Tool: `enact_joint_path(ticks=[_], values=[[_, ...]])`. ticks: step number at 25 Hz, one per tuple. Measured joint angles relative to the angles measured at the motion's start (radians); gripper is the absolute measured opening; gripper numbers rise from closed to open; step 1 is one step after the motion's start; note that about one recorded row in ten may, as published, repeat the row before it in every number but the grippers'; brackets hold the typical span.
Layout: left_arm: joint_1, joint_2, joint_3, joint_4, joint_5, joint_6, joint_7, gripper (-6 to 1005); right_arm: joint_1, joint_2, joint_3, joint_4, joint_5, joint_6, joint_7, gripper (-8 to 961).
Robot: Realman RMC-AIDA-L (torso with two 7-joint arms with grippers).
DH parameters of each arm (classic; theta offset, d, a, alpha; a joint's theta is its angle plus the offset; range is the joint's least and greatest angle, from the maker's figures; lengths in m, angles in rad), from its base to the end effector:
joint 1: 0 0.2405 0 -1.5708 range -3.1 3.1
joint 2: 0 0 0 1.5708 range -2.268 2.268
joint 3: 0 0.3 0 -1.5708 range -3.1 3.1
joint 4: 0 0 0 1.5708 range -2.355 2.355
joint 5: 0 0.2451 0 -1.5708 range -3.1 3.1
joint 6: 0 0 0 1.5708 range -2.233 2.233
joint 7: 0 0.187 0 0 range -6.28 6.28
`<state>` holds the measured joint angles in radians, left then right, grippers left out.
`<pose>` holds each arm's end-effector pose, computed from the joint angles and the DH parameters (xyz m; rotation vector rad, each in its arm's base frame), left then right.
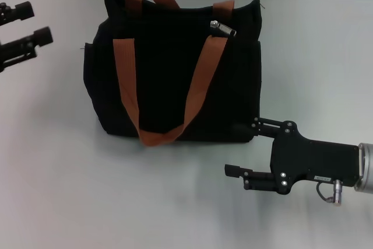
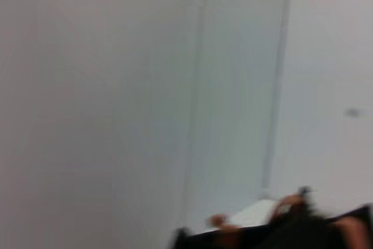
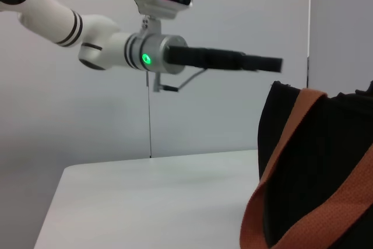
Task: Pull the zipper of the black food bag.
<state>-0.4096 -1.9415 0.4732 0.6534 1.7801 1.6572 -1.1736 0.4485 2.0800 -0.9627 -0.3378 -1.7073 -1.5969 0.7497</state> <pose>-0.3522 0.3836 0.0700 -2.3464 -0.3876 -0.8336 0.3025 0.3136 -0.1253 -2.7823 0.1333 0.9069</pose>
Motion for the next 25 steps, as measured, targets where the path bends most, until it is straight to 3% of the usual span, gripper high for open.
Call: enact_joint_path(ticks=[1, 2, 4, 6, 7, 10, 11, 12, 13, 17, 25], values=[[0.003, 0.05, 0.0, 0.004, 0.02, 0.118, -0.079, 587, 0.0, 0.0, -0.002, 0.0, 0.0, 0.0, 0.0, 741], [0.005, 0.065, 0.001, 0.004, 0.034, 0.223, -0.087, 670, 0.001, 0.0, -0.008, 0.0, 0.0, 0.0, 0.0, 741], [0.005, 0.064, 0.004, 0.005, 0.046, 0.264, -0.078, 692, 0.002, 0.0, -0.017, 0.0, 0.0, -0.001, 0.0, 741], [0.005, 0.052, 0.018, 0.003, 0.08, 0.324, -0.05, 714, 0.003, 0.0, -0.021, 0.0, 0.0, -0.003, 0.0, 741], [0.007, 0.035, 0.059, 0.001, 0.109, 0.347, -0.027, 724, 0.004, 0.001, -0.025, 0.001, 0.0, -0.007, 0.001, 741], [0.008, 0.029, 0.081, -0.001, 0.117, 0.348, -0.019, 757, 0.005, 0.001, -0.03, 0.004, -0.001, -0.009, 0.003, 741], [0.01, 0.018, 0.121, -0.008, 0.129, 0.347, -0.008, 768, 0.005, 0.001, -0.036, 0.006, -0.001, -0.009, 0.004, 741], [0.012, -0.011, 0.18, -0.037, 0.173, 0.323, 0.029, 779, 0.007, 0.002, -0.053, 0.015, -0.001, -0.009, 0.005, 741], [0.012, -0.011, 0.18, -0.037, 0.173, 0.323, 0.029, 778, 0.007, 0.002, -0.053, 0.015, -0.001, -0.009, 0.005, 741], [0.012, -0.06, 0.189, -0.063, 0.281, 0.244, 0.071, 776, 0.011, 0.002, -0.087, 0.035, -0.001, 0.011, 0.002, 741], [0.012, -0.073, 0.189, -0.103, 0.319, 0.204, 0.123, 771, 0.012, 0.002, -0.088, 0.049, -0.001, 0.016, 0.0, 741]])
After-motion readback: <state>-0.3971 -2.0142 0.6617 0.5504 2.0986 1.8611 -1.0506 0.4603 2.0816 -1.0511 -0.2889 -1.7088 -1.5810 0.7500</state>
